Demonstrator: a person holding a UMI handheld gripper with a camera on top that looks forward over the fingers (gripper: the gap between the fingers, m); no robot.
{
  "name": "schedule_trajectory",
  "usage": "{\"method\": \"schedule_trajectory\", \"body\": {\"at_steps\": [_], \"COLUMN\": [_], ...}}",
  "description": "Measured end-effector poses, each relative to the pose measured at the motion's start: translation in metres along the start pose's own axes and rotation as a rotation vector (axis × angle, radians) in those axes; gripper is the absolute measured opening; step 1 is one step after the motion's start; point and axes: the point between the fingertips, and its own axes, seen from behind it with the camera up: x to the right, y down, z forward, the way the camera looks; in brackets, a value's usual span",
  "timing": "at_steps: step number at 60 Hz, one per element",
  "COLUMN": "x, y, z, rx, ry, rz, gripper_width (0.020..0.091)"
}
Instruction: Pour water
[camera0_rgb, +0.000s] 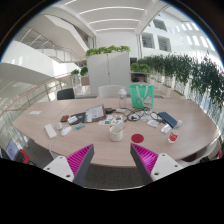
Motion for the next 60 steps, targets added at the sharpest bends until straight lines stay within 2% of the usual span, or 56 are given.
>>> {"method": "schedule_trajectory", "body": {"at_steps": [9, 18, 38, 46, 54, 60], "x": [0.034, 0.114, 0.335, 0.396, 0.427, 0.441], "y": [0.007, 0.018, 0.018, 0.02, 0.026, 0.037], "z": [0.012, 0.036, 0.184, 0.233, 0.267, 0.295], "rx": [0.034, 0.09, 0.231, 0.248, 0.265, 0.255], "ry": [0.049, 0.102, 0.245, 0.286, 0.305, 0.3], "rz": [0.066, 0.058, -0.039, 0.012, 0.017, 0.052], "gripper_width": [0.0824, 0.0824, 0.0825, 0.0824, 0.0822, 0.0786]}}
